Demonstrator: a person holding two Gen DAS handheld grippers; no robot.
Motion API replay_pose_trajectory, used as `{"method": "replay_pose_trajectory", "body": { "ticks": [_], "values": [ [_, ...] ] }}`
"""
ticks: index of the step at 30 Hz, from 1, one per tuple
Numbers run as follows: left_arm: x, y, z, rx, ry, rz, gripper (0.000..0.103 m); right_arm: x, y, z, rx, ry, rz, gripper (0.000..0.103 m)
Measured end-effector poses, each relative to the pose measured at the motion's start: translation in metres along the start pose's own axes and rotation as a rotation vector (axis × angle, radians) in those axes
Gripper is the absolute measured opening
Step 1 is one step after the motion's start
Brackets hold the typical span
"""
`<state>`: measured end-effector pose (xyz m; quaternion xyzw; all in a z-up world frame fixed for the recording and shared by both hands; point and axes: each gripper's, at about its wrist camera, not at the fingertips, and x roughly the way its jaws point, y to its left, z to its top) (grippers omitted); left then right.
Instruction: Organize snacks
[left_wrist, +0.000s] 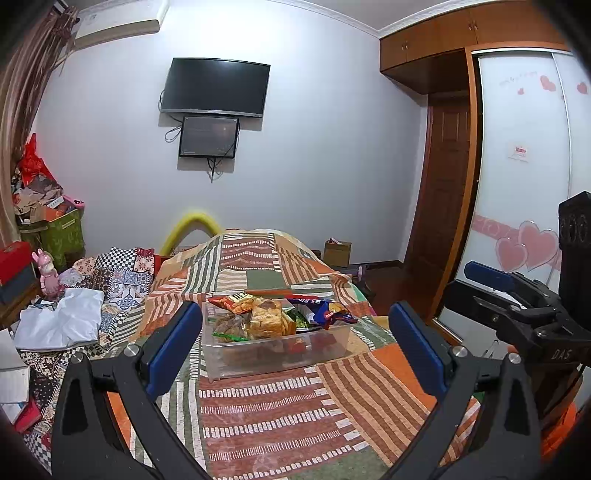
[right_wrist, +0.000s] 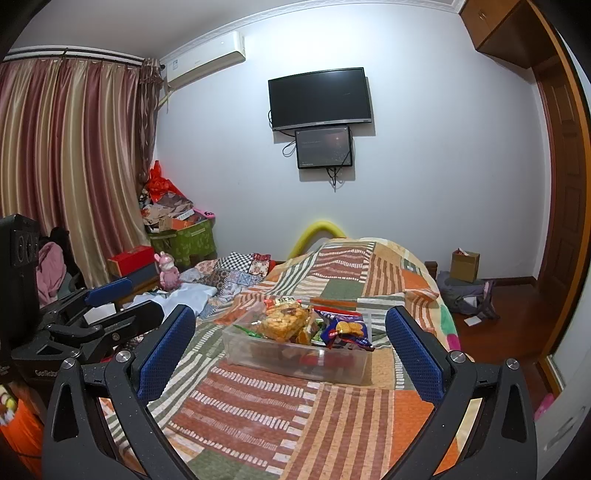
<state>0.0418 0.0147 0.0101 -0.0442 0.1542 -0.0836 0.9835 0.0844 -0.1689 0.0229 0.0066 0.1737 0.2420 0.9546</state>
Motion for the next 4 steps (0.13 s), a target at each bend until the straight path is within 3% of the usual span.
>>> {"method": "replay_pose_trajectory", "body": {
  "ticks": [4],
  "values": [
    [-0.0005, 0.0006, 0.0009, -0.007, 0.006, -0.003, 0.103, 0.0012, 0.0005, -0.0002, 0.001, 0.004, 0.001, 0.103]
  ]
}}
